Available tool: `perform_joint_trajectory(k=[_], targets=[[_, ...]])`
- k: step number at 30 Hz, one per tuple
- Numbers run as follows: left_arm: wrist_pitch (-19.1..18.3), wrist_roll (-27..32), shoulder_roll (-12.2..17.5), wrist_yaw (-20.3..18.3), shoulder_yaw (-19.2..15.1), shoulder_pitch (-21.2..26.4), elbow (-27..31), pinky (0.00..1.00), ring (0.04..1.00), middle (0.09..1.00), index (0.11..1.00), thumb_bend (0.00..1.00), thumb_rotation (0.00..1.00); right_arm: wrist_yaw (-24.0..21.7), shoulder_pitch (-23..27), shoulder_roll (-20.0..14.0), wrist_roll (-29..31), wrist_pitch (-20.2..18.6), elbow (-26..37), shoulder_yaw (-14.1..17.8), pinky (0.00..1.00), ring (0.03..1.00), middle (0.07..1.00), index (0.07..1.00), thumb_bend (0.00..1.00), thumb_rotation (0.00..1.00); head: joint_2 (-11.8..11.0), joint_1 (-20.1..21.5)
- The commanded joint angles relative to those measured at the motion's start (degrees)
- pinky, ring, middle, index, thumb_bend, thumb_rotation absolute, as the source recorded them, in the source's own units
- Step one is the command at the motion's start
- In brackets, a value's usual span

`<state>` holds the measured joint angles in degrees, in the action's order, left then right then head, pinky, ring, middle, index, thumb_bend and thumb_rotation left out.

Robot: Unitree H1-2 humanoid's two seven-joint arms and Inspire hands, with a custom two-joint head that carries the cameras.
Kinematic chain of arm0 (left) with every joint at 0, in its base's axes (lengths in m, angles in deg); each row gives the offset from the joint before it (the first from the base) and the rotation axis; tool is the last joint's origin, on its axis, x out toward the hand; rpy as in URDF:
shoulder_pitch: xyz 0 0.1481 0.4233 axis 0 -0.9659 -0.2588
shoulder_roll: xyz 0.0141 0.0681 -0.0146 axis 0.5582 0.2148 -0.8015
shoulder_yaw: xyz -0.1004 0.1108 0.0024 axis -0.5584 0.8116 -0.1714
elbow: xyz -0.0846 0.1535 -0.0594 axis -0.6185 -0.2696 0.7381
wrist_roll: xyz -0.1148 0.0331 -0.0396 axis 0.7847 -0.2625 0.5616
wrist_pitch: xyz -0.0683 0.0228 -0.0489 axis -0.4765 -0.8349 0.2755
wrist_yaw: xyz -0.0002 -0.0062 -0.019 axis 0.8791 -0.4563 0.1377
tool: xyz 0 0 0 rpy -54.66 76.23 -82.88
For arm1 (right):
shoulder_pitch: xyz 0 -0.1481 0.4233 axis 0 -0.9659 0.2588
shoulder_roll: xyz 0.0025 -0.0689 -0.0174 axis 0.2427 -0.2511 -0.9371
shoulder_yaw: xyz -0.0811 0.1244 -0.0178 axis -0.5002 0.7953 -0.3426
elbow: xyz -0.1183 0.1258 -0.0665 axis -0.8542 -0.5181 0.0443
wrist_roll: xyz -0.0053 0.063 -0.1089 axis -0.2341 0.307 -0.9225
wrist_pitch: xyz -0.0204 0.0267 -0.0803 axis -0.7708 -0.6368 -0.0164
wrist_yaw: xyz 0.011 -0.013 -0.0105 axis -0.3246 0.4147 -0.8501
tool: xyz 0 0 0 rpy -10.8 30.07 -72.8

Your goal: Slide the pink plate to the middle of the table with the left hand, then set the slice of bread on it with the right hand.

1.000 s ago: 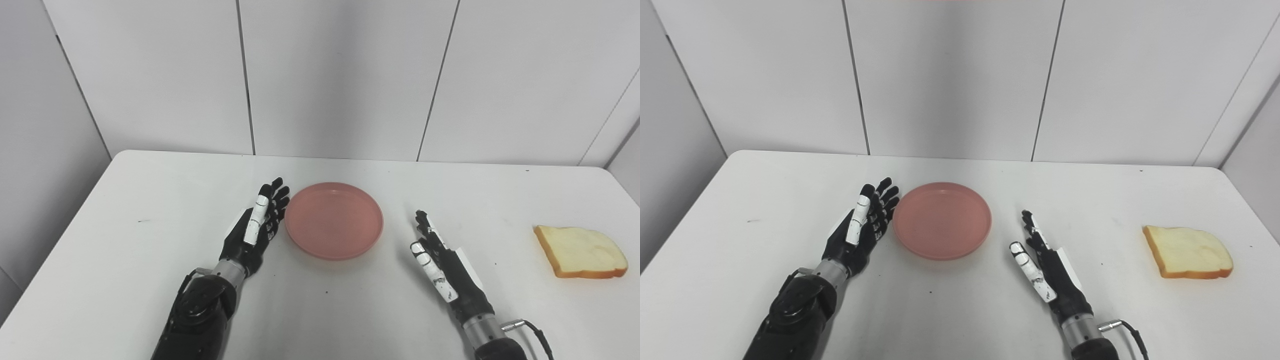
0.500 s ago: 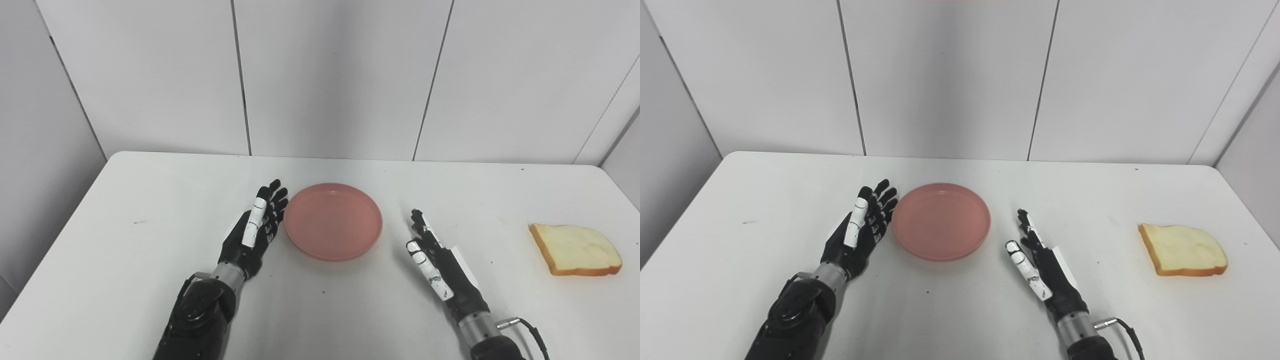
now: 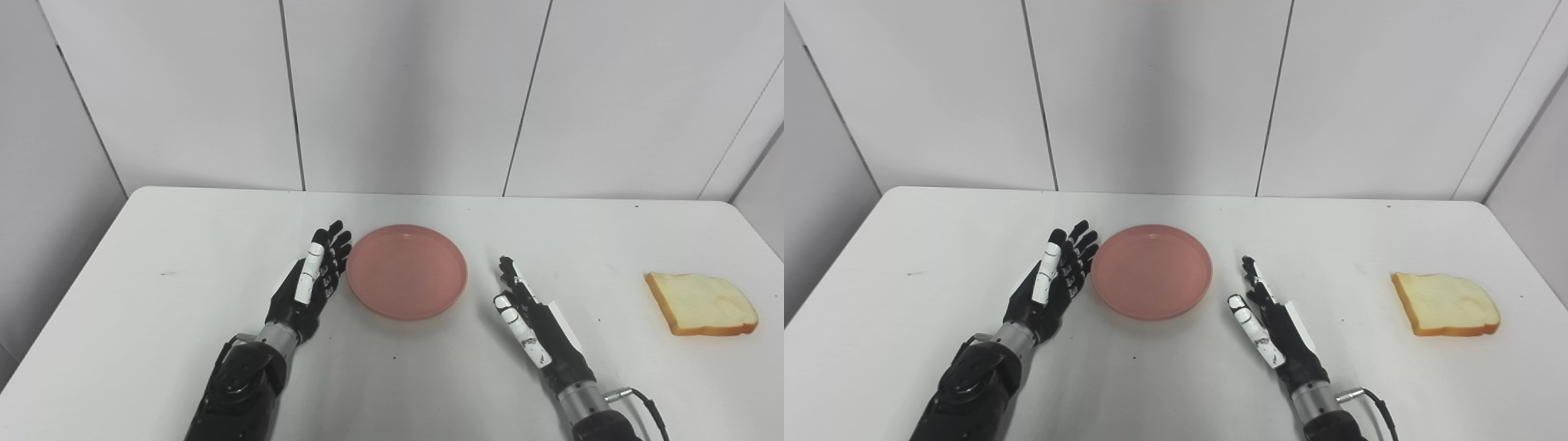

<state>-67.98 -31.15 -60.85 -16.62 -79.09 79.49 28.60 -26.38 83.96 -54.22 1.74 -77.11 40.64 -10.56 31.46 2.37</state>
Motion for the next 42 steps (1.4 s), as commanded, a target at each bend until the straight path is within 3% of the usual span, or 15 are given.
perform_joint_trajectory(k=[1, 9, 10, 15, 16, 21, 23, 26, 29, 33, 35, 36, 39, 40, 42], targets=[[-4.5, -0.6, -0.6, -2.4, 1.8, -1.4, -1.8, 1.0, 1.0, 1.0, 1.0, 0.8, 0.96, 0.5, -0.7, 0.8, 0.5, -1.0, 0.7, 0.2, 0.95, 0.987, 1.0, 1.0, 0.67, 0.99, -0.1, 0.8], [-5.0, -1.5, 0.3, -2.2, 2.7, -2.2, -0.5, 1.0, 1.0, 1.0, 1.0, 0.79, 1.0, 1.1, -0.9, 1.6, 1.9, -1.1, 3.9, 1.6, 0.96, 0.98, 1.0, 1.0, 0.67, 1.0, -0.7, 3.1], [-4.5, -1.3, 0.5, -2.4, 2.6, -2.4, -0.7, 1.0, 1.0, 1.0, 1.0, 0.79, 1.0, 1.5, -0.5, 1.8, 1.9, -1.4, 5.4, 1.9, 0.96, 0.98, 1.0, 1.0, 0.67, 1.0, -1.6, 5.7], [-2.7, -1.2, 1.1, -2.5, 2.2, -2.8, -1.0, 1.0, 0.999, 1.0, 1.0, 0.82, 0.99, 1.8, 1.0, 2.0, 2.0, -3.9, 10.8, 3.1, 0.99, 0.989, 1.0, 1.0, 0.68, 0.98, -1.9, 6.8], [-2.6, -0.9, 1.3, -2.9, 2.1, -2.8, -1.1, 1.0, 0.999, 1.0, 1.0, 0.82, 0.99, 2.1, 1.7, 1.7, 1.8, -4.0, 12.2, 3.6, 0.99, 0.989, 1.0, 1.0, 0.68, 0.98, -3.0, 10.0], [-2.7, -0.1, 1.9, -3.6, 1.0, -3.5, -1.1, 1.0, 1.0, 1.0, 1.0, 0.81, 0.99, 2.0, 4.4, 0.0, 0.7, -6.3, 17.1, 5.6, 0.96, 0.949, 0.986, 1.0, 0.72, 0.97, -4.6, 15.2], [-2.6, 0.0, 2.0, -4.0, 0.8, -3.5, -1.2, 1.0, 1.0, 1.0, 1.0, 0.8, 0.99, 1.8, 4.8, -0.2, 0.5, -6.9, 17.7, 5.8, 0.95, 0.939, 0.981, 1.0, 0.73, 0.97, -4.6, 15.2], [-1.5, 0.3, 2.5, -5.0, 0.1, -3.4, -2.9, 1.0, 0.998, 0.999, 1.0, 0.84, 0.99, 0.0, 7.8, -3.6, 1.8, -8.3, 19.6, 7.1, 0.92, 0.946, 0.978, 1.0, 0.71, 0.88, -5.1, 18.8], [-0.7, 0.6, 2.9, -5.9, -0.3, -3.2, -4.1, 1.0, 0.999, 0.998, 1.0, 0.84, 0.99, -0.3, 9.5, -5.6, 0.1, -9.9, 20.9, 7.6, 0.89, 0.937, 0.971, 1.0, 0.72, 0.87, -5.1, 19.5], [0.7, 0.3, 3.6, -6.5, -0.6, -3.0, -5.8, 1.0, 0.984, 0.986, 0.987, 0.86, 0.98, -2.2, 12.9, -12.0, -4.4, -14.9, 23.7, 8.2, 0.85, 0.907, 0.965, 1.0, 0.74, 0.89, -5.0, 22.4], [1.2, 0.5, 3.9, -7.2, -0.8, -2.7, -6.8, 1.0, 0.98, 0.981, 0.979, 0.88, 0.97, -3.8, 14.6, -14.8, -4.0, -17.5, 24.4, 9.0, 0.86, 0.902, 0.961, 0.996, 0.79, 0.79, -5.1, 23.2], [1.3, 0.5, 4.1, -7.6, -0.9, -2.6, -7.2, 1.0, 0.978, 0.978, 0.977, 0.89, 0.96, -4.6, 15.2, -15.8, -3.5, -18.6, 24.5, 9.3, 0.87, 0.908, 0.962, 0.991, 0.84, 0.69, -5.1, 23.2], [2.4, 0.3, 4.4, -8.4, -1.2, -2.2, -8.6, 0.99, 0.975, 0.975, 0.977, 0.91, 0.96, -6.0, 16.2, -17.8, -2.8, -21.3, 25.1, 9.6, 0.87, 0.912, 0.965, 0.988, 0.86, 0.59, -5.2, 23.9], [2.8, 0.4, 4.7, -9.0, -1.3, -1.9, -9.6, 0.99, 0.975, 0.975, 0.977, 0.91, 0.96, -8.5, 17.3, -20.7, -1.6, -24.5, 25.2, 9.8, 0.87, 0.912, 0.965, 0.987, 0.86, 0.58, -5.3, 25.0], [3.5, 0.7, 5.0, -10.0, -1.8, -1.5, -11.1, 0.97, 0.967, 0.969, 0.968, 0.92, 0.95, -12.3, 18.8, -25.5, -0.7, -28.7, 25.1, 9.8, 0.91, 0.95, 0.977, 0.976, 0.92, 0.45, -5.1, 25.5]])
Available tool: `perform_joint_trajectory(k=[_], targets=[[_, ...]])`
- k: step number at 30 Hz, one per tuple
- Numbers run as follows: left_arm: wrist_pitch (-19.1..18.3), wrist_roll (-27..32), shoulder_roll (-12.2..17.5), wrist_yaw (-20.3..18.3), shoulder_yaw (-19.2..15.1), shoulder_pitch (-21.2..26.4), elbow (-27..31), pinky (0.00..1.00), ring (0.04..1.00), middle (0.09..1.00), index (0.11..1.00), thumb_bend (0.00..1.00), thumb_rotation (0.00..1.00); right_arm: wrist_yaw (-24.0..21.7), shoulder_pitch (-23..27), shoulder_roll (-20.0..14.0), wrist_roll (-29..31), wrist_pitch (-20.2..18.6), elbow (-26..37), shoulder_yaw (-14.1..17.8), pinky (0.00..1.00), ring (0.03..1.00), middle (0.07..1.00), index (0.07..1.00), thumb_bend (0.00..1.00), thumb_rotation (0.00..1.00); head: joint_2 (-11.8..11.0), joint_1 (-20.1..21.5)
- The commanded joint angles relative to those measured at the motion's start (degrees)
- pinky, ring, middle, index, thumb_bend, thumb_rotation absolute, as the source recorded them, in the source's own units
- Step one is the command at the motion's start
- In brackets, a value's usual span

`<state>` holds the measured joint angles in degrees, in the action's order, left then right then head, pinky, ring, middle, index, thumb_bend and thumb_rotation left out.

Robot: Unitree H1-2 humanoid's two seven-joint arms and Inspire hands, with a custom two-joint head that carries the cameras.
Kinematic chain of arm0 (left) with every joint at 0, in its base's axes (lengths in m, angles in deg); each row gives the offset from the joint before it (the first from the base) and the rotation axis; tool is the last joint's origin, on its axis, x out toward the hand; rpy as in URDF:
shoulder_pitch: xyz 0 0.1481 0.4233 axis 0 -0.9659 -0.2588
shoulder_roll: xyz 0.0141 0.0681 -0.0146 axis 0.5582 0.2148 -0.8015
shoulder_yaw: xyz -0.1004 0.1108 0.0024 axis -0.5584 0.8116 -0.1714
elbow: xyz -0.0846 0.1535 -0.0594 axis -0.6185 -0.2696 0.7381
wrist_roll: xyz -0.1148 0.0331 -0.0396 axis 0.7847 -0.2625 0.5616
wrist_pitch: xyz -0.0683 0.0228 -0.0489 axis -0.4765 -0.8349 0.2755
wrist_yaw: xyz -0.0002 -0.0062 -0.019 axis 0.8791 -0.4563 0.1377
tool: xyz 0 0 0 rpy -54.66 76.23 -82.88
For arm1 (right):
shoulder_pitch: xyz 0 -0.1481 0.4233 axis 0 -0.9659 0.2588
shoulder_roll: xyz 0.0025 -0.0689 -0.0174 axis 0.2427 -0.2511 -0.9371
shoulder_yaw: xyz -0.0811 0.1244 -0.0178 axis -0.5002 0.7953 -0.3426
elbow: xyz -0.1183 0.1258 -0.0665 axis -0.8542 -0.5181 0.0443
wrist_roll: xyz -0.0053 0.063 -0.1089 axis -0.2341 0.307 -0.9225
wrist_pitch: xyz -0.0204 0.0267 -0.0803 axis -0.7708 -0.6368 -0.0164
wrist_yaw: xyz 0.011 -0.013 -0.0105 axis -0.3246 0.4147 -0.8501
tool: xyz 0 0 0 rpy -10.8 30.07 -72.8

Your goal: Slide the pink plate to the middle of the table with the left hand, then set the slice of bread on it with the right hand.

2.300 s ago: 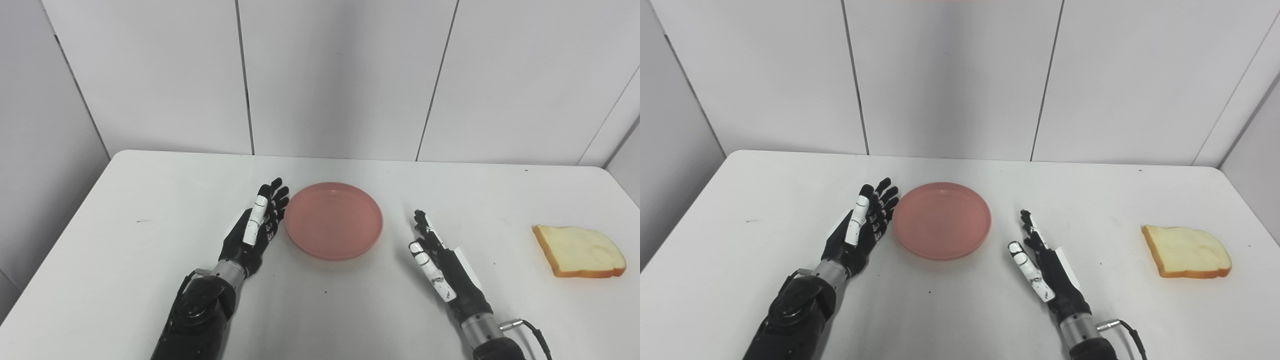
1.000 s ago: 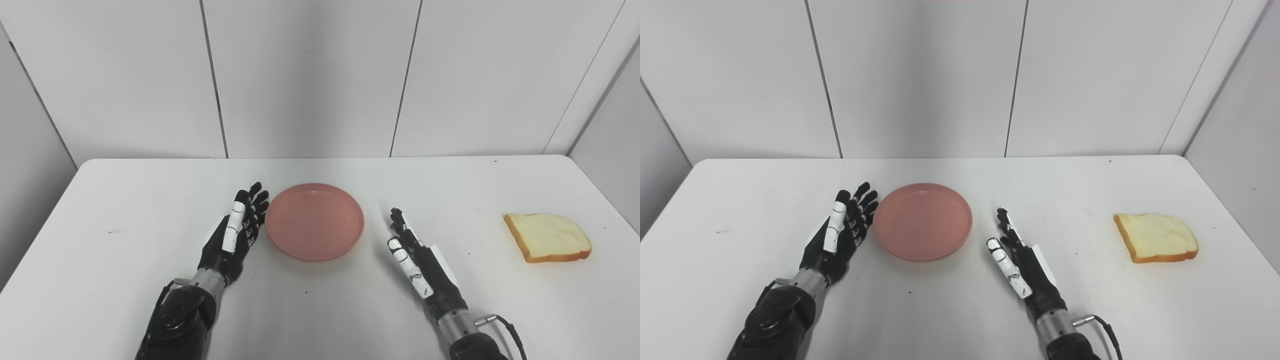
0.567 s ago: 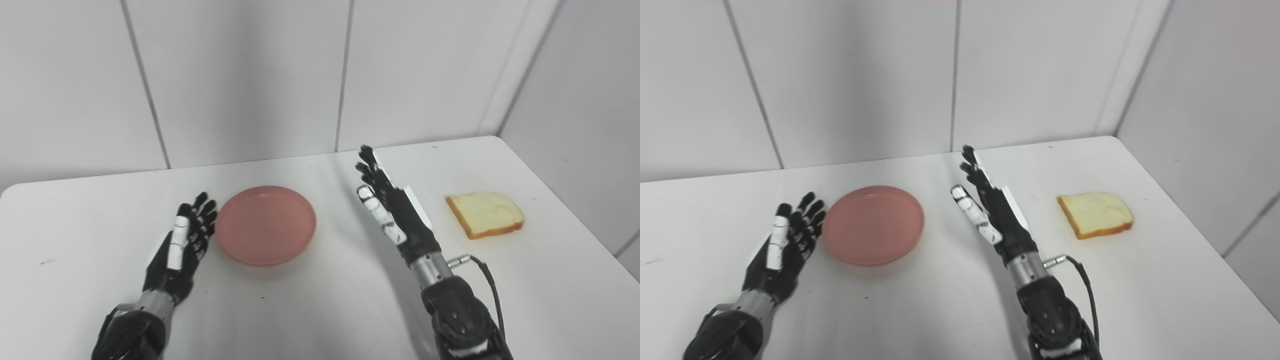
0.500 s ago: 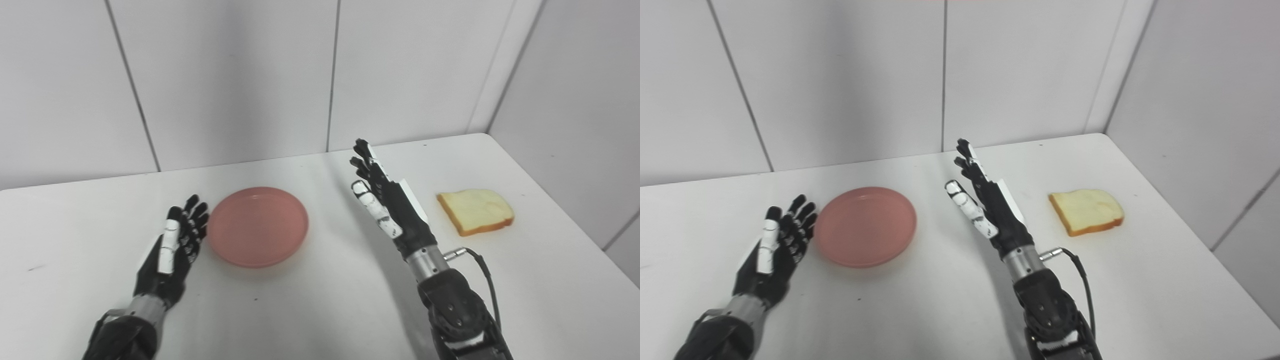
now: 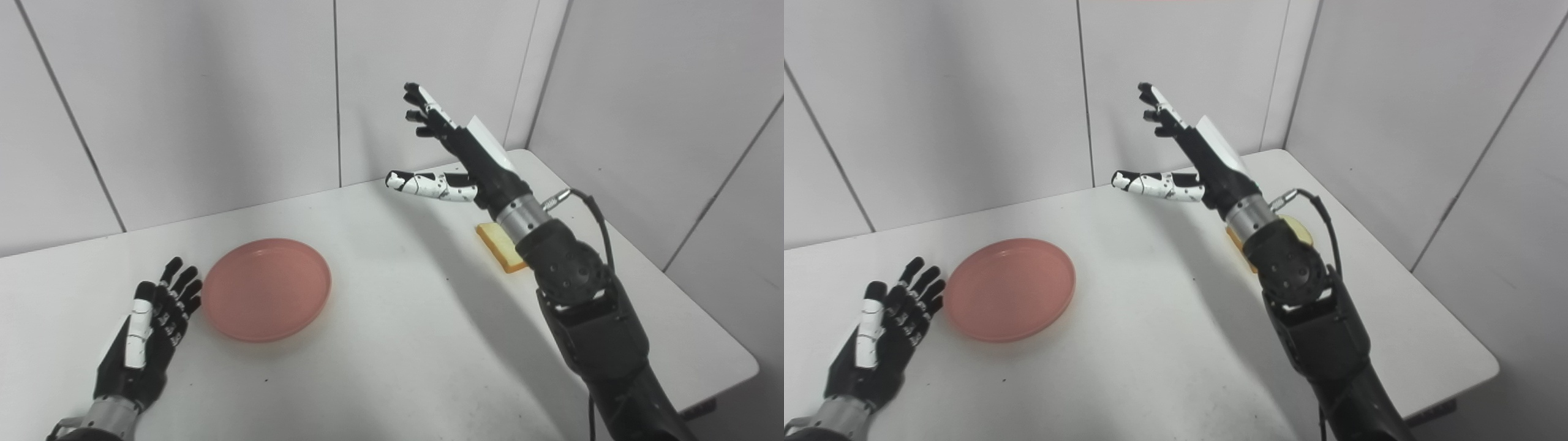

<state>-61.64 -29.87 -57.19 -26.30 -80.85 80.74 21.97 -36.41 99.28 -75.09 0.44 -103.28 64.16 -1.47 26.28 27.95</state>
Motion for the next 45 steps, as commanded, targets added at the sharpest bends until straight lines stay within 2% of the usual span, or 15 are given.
perform_joint_trajectory(k=[1, 3, 5, 6, 7, 9, 13, 15, 18, 21, 29, 34, 40, 43, 45], targets=[[-2.6, -0.4, 1.5, -0.6, -0.2, -2.6, -5.1, 0.97, 0.966, 0.967, 0.963, 0.92, 0.95, -3.6, 3.9, -6.4, 0.4, -3.6, 1.5, 0.5, 0.91, 0.955, 0.977, 0.973, 0.94, 0.44, 0.1, -0.1], [-2.2, -0.4, 1.5, -1.1, -0.5, -2.4, -5.6, 0.97, 0.965, 0.965, 0.959, 0.92, 0.95, -4.5, 4.1, -7.5, 0.1, -4.2, 1.4, 0.2, 0.91, 0.96, 0.977, 0.971, 0.95, 0.42, 0.1, 0.0], [-2.1, 0.1, 1.5, -1.3, -1.2, -2.5, -6.0, 0.96, 0.958, 0.957, 0.95, 0.91, 0.93, -7.4, 4.3, -11.3, -3.4, -4.5, 1.1, -0.6, 0.92, 0.967, 0.973, 0.966, 0.98, 0.42, 0.4, 0.7], [-2.1, 0.0, 1.7, -1.4, -1.2, -2.5, -6.1, 0.95, 0.953, 0.953, 0.946, 0.91, 0.92, -9.5, 4.4, -12.9, -5.8, -4.5, 1.0, -1.0, 0.92, 0.969, 0.972, 0.964, 0.99, 0.41, 0.5, 1.1], [-1.9, 0.0, 1.9, -1.5, -1.2, -2.5, -6.2, 0.95, 0.946, 0.945, 0.94, 0.9, 0.93, -12.0, 4.5, -14.5, -8.2, -4.6, 0.9, -1.2, 0.93, 0.976, 0.972, 0.96, 1.0, 0.36, 0.5, 1.1], [-1.9, 0.3, 2.0, -1.9, -1.5, -2.5, -6.6, 0.95, 0.946, 0.943, 0.938, 0.9, 0.93, -17.6, 5.1, -17.1, -12.5, -4.6, 0.8, -1.6, 0.94, 0.991, 0.987, 0.98, 1.0, 0.38, 0.7, 1.5], [-1.5, 1.1, 2.1, -2.9, -1.9, -2.2, -7.8, 0.96, 0.951, 0.946, 0.941, 0.9, 0.92, -25.1, 6.4, -18.9, -17.5, -4.6, 0.3, -0.8, 0.95, 1.0, 0.998, 0.993, 1.0, 0.36, 1.3, 1.7], [-1.5, 1.6, 2.1, -3.2, -2.2, -1.9, -8.6, 0.96, 0.952, 0.947, 0.939, 0.91, 0.88, -28.6, 7.4, -20.5, -20.5, -4.6, -0.8, -0.8, 0.92, 0.981, 0.991, 0.995, 1.0, 0.27, 1.4, 1.7], [-1.1, 1.8, 2.1, -3.3, -2.4, -1.5, -9.5, 0.95, 0.948, 0.944, 0.936, 0.91, 0.87, -31.9, 8.4, -20.7, -23.4, -4.6, -1.5, -0.4, 0.92, 0.98, 0.99, 0.999, 1.0, 0.23, 1.6, 1.8], [-1.1, 2.0, 2.1, -3.5, -2.7, -1.1, -10.0, 0.94, 0.944, 0.938, 0.929, 0.93, 0.86, -37.4, 11.0, -22.6, -25.3, -4.6, -4.8, -1.6, 0.93, 0.99, 0.998, 1.0, 1.0, 0.22, 1.7, 2.1], [-1.1, 2.3, 2.1, -3.9, -3.1, -0.7, -10.8, 0.94, 0.948, 0.944, 0.932, 0.94, 0.85, -39.6, 13.0, -27.1, -26.0, -4.4, -8.2, -8.5, 0.97, 1.0, 1.0, 1.0, 1.0, 0.23, 2.1, 1.9], [-1.4, 2.2, 2.3, -4.2, -3.1, -0.8, -10.3, 0.95, 0.943, 0.939, 0.93, 0.95, 0.84, -41.4, 14.0, -27.3, -27.4, -4.5, -10.4, -11.0, 0.94, 1.0, 1.0, 1.0, 1.0, 0.24, 2.1, 1.7], [-1.4, 2.2, 2.4, -4.0, -3.2, -1.1, -9.7, 0.95, 0.947, 0.943, 0.931, 0.93, 0.84, -42.3, 16.4, -27.7, -29.8, -3.4, -15.4, -17.7, 0.99, 1.0, 1.0, 1.0, 1.0, 0.28, 2.3, 1.9], [-1.1, 2.2, 2.5, -4.2, -3.2, -0.9, -10.1, 0.95, 0.946, 0.942, 0.929, 0.93, 0.84, -42.9, 17.2, -27.9, -30.2, -3.6, -16.3, -19.4, 0.98, 1.0, 1.0, 1.0, 1.0, 0.29, 2.4, 1.9], [-0.9, 1.4, 2.6, -3.5, -2.9, -1.2, -9.4, 0.94, 0.941, 0.938, 0.926, 0.92, 0.85, -42.7, 17.1, -28.0, -31.0, -1.8, -17.4, -20.9, 0.99, 1.0, 1.0, 1.0, 1.0, 0.32, 2.6, 1.6]])
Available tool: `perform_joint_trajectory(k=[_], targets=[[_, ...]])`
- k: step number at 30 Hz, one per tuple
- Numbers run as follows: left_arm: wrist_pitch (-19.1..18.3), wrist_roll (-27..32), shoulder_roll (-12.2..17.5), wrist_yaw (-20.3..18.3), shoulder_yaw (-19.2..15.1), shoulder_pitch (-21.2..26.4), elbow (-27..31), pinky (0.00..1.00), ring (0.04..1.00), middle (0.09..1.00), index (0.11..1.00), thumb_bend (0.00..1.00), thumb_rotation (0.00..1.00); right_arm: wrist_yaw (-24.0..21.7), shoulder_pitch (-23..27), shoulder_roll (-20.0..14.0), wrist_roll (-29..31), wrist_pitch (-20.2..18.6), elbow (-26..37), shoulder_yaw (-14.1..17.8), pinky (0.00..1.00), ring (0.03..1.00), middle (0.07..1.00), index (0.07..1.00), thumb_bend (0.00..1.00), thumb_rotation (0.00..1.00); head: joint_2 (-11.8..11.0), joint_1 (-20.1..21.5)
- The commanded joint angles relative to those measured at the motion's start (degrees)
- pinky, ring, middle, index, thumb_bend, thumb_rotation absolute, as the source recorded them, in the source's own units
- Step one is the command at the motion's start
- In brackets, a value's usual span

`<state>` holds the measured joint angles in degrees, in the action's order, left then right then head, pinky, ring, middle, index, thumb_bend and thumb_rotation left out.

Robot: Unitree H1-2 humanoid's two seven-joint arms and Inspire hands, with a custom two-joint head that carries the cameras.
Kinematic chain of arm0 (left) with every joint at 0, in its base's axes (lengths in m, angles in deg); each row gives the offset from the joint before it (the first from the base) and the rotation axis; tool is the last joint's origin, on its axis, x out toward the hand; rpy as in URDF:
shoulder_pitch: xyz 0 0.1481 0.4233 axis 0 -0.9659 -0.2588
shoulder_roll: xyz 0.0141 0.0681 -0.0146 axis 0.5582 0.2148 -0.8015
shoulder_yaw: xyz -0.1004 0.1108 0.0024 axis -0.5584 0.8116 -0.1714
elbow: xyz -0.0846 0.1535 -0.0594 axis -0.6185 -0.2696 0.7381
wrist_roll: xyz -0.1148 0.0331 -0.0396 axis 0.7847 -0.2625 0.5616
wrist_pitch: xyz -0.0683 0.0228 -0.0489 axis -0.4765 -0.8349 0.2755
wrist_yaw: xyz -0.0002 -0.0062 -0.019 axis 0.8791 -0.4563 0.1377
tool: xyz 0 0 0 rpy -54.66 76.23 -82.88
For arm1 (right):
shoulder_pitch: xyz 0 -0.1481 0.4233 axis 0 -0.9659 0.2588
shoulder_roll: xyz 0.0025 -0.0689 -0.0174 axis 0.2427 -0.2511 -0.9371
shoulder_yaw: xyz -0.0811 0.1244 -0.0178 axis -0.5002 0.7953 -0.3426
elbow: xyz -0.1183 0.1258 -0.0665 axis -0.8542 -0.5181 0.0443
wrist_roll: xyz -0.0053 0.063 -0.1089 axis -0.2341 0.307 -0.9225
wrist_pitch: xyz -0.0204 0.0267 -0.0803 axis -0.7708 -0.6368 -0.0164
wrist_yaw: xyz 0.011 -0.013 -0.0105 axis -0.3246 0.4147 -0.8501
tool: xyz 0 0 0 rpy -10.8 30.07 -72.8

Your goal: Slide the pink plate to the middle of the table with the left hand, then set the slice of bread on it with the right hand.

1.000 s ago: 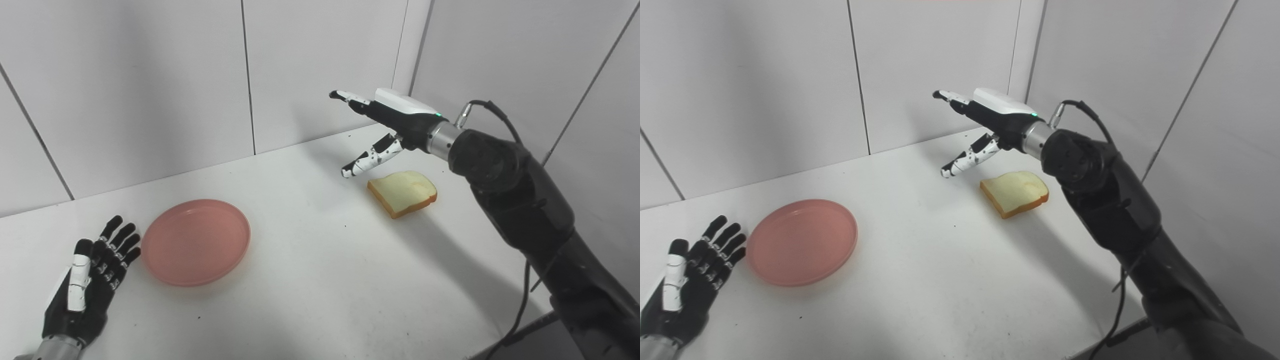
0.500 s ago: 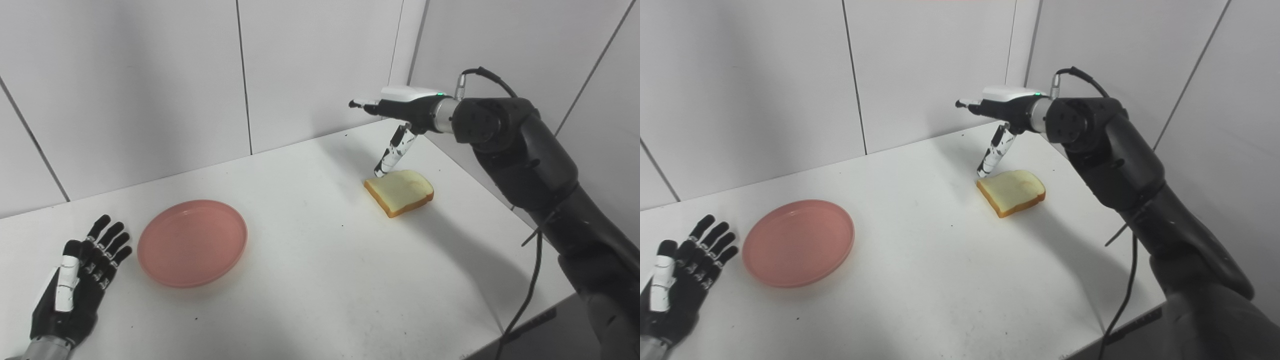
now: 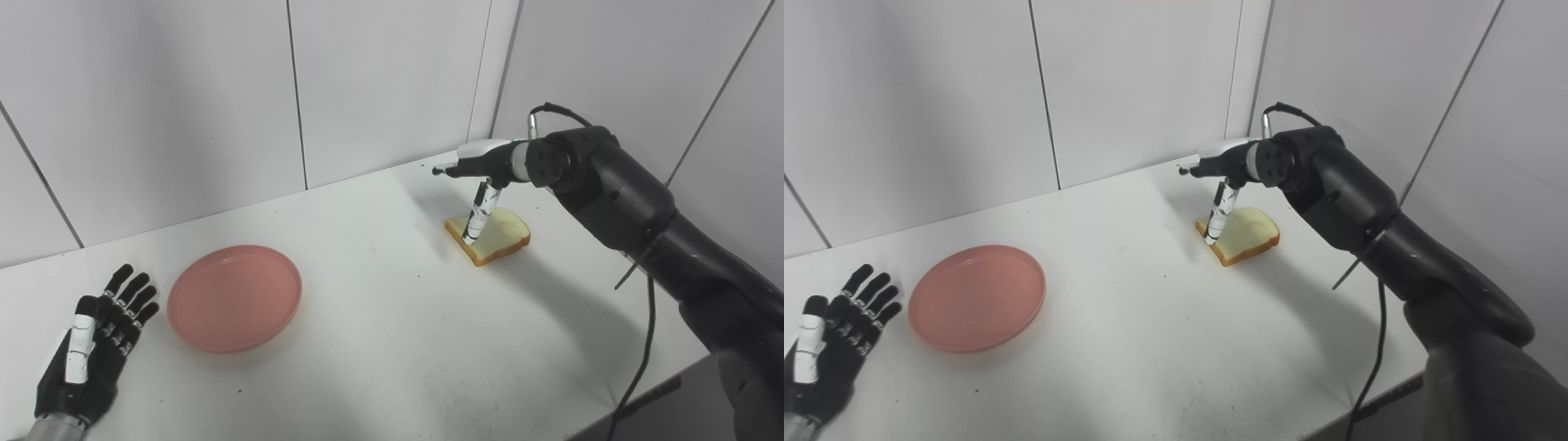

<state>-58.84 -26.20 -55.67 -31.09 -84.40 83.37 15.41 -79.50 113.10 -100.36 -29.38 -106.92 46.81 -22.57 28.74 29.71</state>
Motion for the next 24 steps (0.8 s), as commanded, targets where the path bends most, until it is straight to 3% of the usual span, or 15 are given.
perform_joint_trajectory(k=[1, 9, 24], targets=[[-3.6, -2.6, 1.1, 1.5, 0.8, -4.0, -2.5, 0.94, 0.94, 0.938, 0.926, 0.92, 0.86, 0.6, 3.2, -2.8, -1.7, 2.4, -0.5, -0.4, 1.0, 1.0, 1.0, 1.0, 1.0, 0.32, 0.3, -0.2], [-4.7, -2.7, 1.1, 2.4, 1.2, -4.7, -0.1, 0.92, 0.933, 0.936, 0.926, 0.92, 0.85, 3.9, 1.0, -2.0, -1.3, 3.8, -3.1, 0.5, 0.97, 1.0, 1.0, 1.0, 1.0, 0.23, 0.5, -0.3], [-4.8, -3.2, 1.8, 2.7, 1.8, -4.9, 0.7, 0.92, 0.929, 0.938, 0.929, 0.93, 0.86, 7.4, -0.8, -1.9, -5.4, 4.9, -7.6, -1.1, 0.96, 1.0, 1.0, 1.0, 1.0, 0.27, 1.1, -0.4]])
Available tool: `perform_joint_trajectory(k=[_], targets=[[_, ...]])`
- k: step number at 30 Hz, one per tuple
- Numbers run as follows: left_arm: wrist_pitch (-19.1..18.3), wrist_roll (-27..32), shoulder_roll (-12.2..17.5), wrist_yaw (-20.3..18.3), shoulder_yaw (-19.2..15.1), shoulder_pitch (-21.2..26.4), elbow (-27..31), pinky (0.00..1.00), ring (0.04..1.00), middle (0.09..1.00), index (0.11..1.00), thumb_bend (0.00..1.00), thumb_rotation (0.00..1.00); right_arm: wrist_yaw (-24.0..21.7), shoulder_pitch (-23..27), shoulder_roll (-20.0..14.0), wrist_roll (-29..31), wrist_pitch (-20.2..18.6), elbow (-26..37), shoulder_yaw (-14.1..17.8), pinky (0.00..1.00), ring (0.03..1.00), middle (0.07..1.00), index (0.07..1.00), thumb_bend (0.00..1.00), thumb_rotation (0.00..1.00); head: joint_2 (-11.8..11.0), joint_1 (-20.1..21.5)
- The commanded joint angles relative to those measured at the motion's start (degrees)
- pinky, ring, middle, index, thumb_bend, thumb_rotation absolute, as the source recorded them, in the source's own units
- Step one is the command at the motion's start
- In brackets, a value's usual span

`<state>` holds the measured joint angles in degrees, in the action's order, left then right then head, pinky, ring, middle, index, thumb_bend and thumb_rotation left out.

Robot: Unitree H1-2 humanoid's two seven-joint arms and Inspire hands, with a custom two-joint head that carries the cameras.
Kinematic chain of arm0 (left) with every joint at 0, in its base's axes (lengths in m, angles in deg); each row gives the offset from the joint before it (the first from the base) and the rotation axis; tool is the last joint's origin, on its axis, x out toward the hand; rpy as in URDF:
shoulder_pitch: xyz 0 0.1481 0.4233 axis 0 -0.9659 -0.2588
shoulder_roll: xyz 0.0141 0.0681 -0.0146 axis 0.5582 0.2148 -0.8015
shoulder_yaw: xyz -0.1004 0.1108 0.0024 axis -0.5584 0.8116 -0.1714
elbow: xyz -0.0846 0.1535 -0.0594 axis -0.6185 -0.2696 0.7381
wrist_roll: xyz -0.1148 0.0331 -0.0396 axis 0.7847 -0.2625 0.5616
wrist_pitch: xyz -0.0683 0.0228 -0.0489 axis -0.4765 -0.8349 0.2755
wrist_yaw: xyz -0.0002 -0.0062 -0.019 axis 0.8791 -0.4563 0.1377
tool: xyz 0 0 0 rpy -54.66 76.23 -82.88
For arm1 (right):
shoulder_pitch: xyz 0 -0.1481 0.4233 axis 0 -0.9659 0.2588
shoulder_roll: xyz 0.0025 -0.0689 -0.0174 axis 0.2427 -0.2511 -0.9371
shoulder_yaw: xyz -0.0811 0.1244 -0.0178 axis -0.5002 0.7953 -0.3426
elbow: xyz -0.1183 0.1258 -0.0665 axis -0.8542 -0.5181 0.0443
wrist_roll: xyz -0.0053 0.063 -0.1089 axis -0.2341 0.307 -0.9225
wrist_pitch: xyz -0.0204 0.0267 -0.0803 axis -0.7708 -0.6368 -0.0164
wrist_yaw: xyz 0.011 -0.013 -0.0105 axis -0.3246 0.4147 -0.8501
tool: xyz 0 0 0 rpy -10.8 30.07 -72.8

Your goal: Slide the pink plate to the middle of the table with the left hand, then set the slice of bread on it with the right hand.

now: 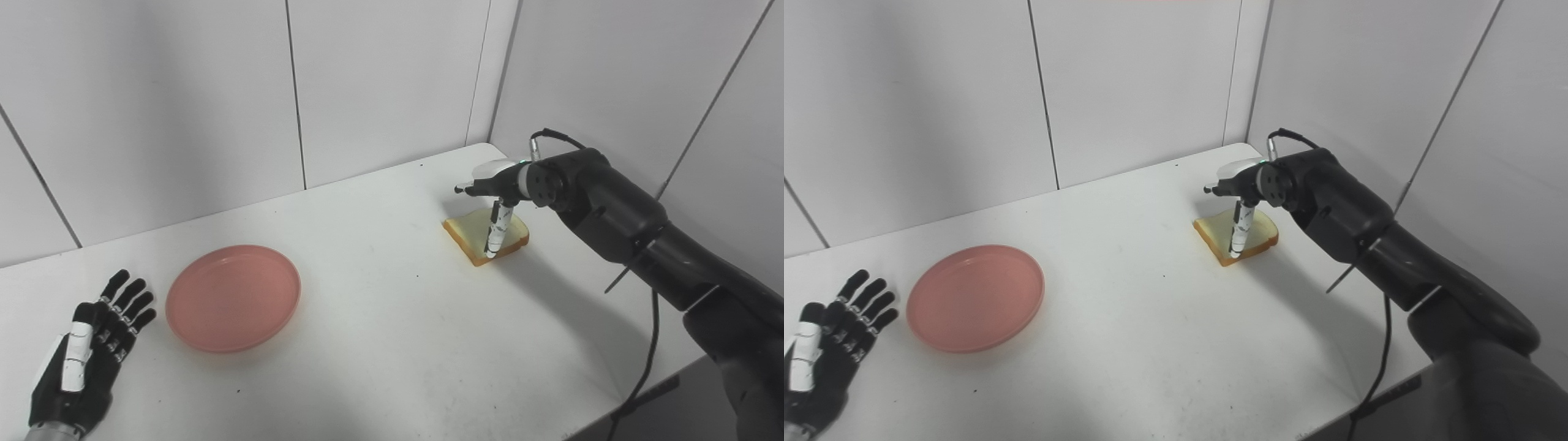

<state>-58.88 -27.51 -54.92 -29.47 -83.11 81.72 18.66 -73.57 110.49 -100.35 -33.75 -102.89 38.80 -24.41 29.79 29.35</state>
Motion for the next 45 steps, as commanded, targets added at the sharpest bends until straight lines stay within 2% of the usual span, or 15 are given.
perform_joint_trajectory(k=[1, 11, 15, 19, 22, 25, 30, 37, 38, 45], targets=[[-4.9, -1.9, 1.1, 1.0, 0.5, -3.3, -2.4, 0.91, 0.929, 0.938, 0.929, 0.92, 0.86, 1.5, 1.6, -1.9, -1.1, 0.9, 0.5, 0.7, 0.96, 1.0, 1.0, 1.0, 1.0, 0.29, 0.2, 0.0], [-5.8, -1.9, 1.8, 1.0, 1.1, -3.9, -1.4, 0.92, 0.938, 0.943, 0.926, 0.9, 0.86, 2.9, 0.6, -1.5, -3.9, 2.1, -0.2, -0.9, 0.99, 1.0, 1.0, 1.0, 1.0, 0.31, 0.5, -0.4], [-6.0, -1.8, 1.9, 0.9, 1.2, -4.0, -0.9, 0.91, 0.935, 0.943, 0.929, 0.9, 0.85, 3.3, 0.9, -1.1, -5.4, 3.3, -1.2, -2.1, 0.96, 1.0, 1.0, 1.0, 1.0, 0.34, 0.6, -0.4], [-6.3, -1.8, 1.9, 1.1, 1.2, -4.2, -0.2, 0.91, 0.938, 0.945, 0.931, 0.9, 0.86, 4.1, 0.3, -0.8, -5.1, 4.2, -0.7, -1.5, 0.97, 1.0, 1.0, 1.0, 1.0, 0.3, 0.9, -0.5], [-6.9, -1.7, 1.8, 1.3, 1.0, -4.5, 0.4, 0.92, 0.938, 0.945, 0.929, 0.91, 0.85, 4.9, -0.5, -1.0, -5.4, 5.4, -0.2, -1.8, 0.99, 1.0, 1.0, 1.0, 1.0, 0.31, 1.0, -0.4], [-6.8, -1.7, 1.8, 1.2, 1.0, -4.5, 0.5, 0.93, 0.939, 0.947, 0.934, 0.9, 0.86, 5.5, -0.8, -0.8, -5.7, 5.9, -0.3, -1.7, 0.96, 1.0, 1.0, 1.0, 1.0, 0.3, 1.1, -0.4], [-6.4, -2.2, 2.1, 1.1, 1.3, -4.6, 0.7, 0.92, 0.937, 0.946, 0.932, 0.91, 0.86, 6.0, -0.5, -0.1, -6.5, 6.6, -1.6, -1.9, 0.98, 1.0, 1.0, 1.0, 1.0, 0.26, 1.5, -0.7], [-7.8, -1.9, 2.0, 1.7, 1.2, -5.0, 2.0, 0.92, 0.94, 0.946, 0.931, 0.91, 0.85, 7.1, -0.7, 1.4, -5.4, 6.1, -2.8, -0.7, 0.98, 1.0, 1.0, 1.0, 1.0, 0.25, 1.8, -1.1], [-7.6, -1.9, 2.0, 1.6, 1.2, -5.1, 2.0, 0.92, 0.939, 0.945, 0.929, 0.91, 0.85, 7.7, -0.7, 1.7, -5.3, 6.6, -3.5, -0.7, 0.97, 1.0, 1.0, 1.0, 1.0, 0.21, 1.9, -1.1], [-8.0, -1.2, 2.3, 0.9, 1.3, -5.4, 2.9, 0.93, 0.946, 0.955, 0.938, 0.91, 0.85, 8.9, -0.4, 2.6, -5.2, 6.8, -5.5, -0.9, 0.93, 0.993, 1.0, 1.0, 1.0, 0.16, 2.3, -1.3]])
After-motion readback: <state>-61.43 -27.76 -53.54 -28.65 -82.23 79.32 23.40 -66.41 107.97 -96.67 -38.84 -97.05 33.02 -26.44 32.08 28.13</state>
